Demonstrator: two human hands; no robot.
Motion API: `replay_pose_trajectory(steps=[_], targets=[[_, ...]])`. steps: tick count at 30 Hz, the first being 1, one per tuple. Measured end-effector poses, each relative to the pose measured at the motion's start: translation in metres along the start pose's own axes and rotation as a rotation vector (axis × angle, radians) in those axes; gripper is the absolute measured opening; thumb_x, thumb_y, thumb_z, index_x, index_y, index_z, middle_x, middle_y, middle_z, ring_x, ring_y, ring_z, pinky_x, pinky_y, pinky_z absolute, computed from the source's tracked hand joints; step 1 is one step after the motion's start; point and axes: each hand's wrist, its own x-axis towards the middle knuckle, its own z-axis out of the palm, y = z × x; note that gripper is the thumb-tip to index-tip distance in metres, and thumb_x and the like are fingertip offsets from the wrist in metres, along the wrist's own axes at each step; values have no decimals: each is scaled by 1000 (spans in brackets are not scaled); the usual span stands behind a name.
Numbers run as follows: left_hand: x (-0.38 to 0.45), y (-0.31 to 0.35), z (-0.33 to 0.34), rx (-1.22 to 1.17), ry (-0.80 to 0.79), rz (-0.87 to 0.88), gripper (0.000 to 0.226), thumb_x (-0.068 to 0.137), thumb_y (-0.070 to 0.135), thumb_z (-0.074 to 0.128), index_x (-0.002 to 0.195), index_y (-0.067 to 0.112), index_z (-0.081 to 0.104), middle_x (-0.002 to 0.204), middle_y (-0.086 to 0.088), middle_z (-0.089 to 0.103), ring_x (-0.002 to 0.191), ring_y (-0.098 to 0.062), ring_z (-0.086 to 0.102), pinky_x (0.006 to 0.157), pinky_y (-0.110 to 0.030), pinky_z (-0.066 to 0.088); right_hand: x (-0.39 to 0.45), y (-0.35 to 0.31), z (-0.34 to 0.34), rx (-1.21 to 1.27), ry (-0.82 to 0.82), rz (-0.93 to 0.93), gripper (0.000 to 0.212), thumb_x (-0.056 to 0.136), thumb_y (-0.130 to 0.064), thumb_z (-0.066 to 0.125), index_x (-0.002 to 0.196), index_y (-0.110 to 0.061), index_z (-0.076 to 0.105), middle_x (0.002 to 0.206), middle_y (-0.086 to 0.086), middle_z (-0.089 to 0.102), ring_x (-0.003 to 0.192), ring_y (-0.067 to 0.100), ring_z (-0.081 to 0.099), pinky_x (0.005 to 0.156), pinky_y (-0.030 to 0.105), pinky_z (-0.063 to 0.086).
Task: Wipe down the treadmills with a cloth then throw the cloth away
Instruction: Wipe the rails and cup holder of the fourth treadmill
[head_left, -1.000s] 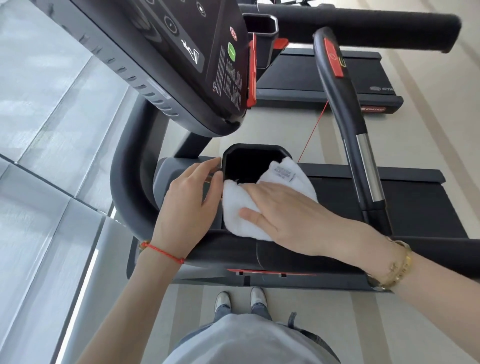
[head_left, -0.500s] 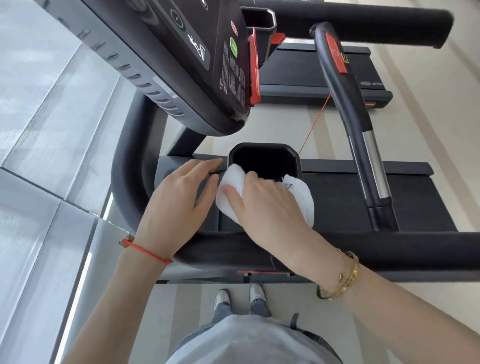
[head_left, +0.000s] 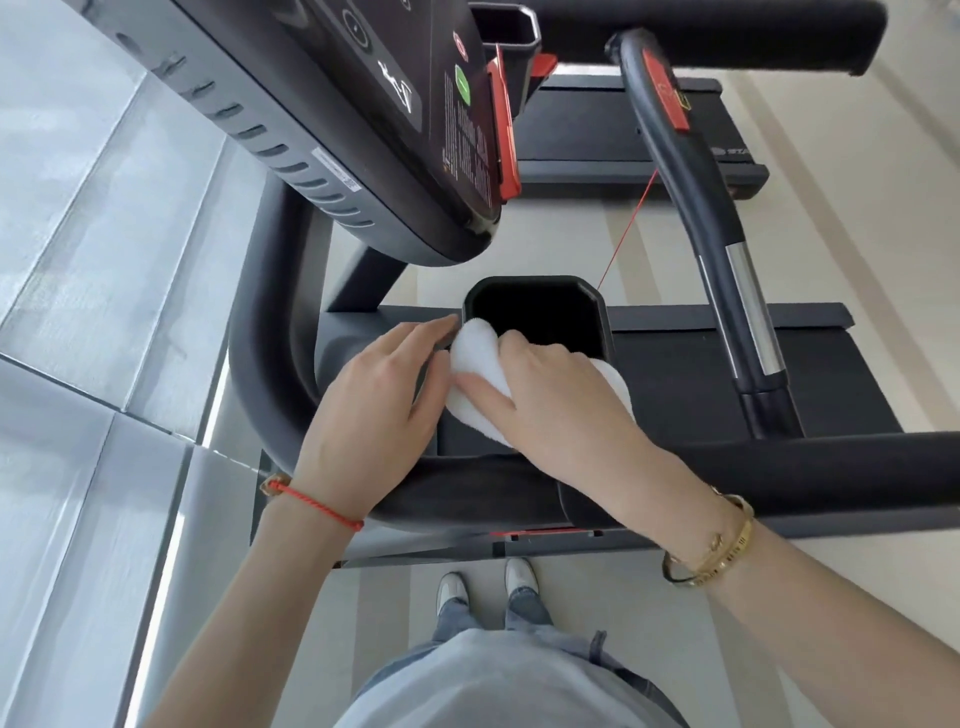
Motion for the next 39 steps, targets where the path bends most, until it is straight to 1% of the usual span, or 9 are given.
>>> replay_pose_trajectory(steps=[4, 10, 13, 16, 21, 27, 32, 36, 39], targets=[[1, 5, 1, 26, 21, -4, 35, 101, 24, 46, 135, 20, 56, 117, 5, 65, 81, -11, 56, 73, -28, 47, -18, 28, -16, 9, -50, -245, 38, 96, -48, 46, 98, -11, 51, 82, -1, 56, 77, 21, 54, 71, 30, 37], [4, 19, 9, -11, 83, -65, 38, 100, 29, 47, 136, 18, 55, 118, 4, 65, 99, -16, 63, 83, -37, 52, -33, 65, -28, -8, 3, -359, 35, 93, -27, 63, 123, -10, 60, 111, 4, 62, 100, 21, 57, 82, 25, 41], [6, 25, 19, -7, 86, -103, 45, 99, 29, 50, 142, 15, 49, 119, 0, 64, 107, -19, 61, 90, -33, 48, -34, 73, -24, -45, 131, -258, 40, 88, -13, 65, 127, -11, 56, 124, 9, 54, 110, 21, 49, 81, 24, 39], [6, 26, 25, 18, 93, -128, 51, 98, 30, 51, 146, 14, 43, 123, -3, 62, 110, -19, 58, 88, -25, 41, -25, 79, -22, -9, 208, -116, 43, 93, -21, 56, 133, -9, 46, 131, 12, 42, 119, 26, 44, 93, 31, 43], [3, 27, 30, 30, 81, -145, 56, 97, 35, 48, 149, 16, 38, 127, -1, 59, 110, -17, 56, 89, -27, 43, 6, 88, -16, 306, 7, -25, 54, 99, -32, 45, 147, -17, 22, 150, -1, 19, 138, 13, 22, 107, 28, 27], [3, 27, 31, 32, 79, -150, 58, 96, 40, 43, 149, 18, 39, 111, 2, 59, 83, -12, 50, 75, -25, 43, 63, 98, -23, 229, -160, -115, 50, 99, -36, 48, 144, -18, 33, 140, 1, 42, 118, 22, 46, 92, 32, 36], [3, 25, 30, 20, 80, -160, 56, 97, 39, 43, 150, 20, 37, 109, 4, 60, 95, -13, 55, 83, -33, 50, 37, 118, -25, 399, -181, -107, 49, 94, -47, 46, 136, -25, 33, 113, -22, 48, 98, -9, 49, 73, 11, 33], [3, 26, 31, 23, 79, -168, 55, 98, 38, 43, 150, 21, 36, 108, 4, 59, 95, -13, 55, 83, -34, 50, 66, 104, -22, 116, -171, -171, 44, 96, -42, 50, 129, -15, 39, 113, 0, 52, 93, 23, 51, 65, 33, 30], [3, 27, 30, 13, 76, -169, 55, 97, 38, 44, 150, 22, 37, 105, 4, 59, 93, -13, 55, 82, -36, 50, 90, 77, -13, -115, -62, -276, 41, 93, -49, 52, 115, -14, 49, 107, 3, 62, 93, 32, 57, 66, 34, 28]])
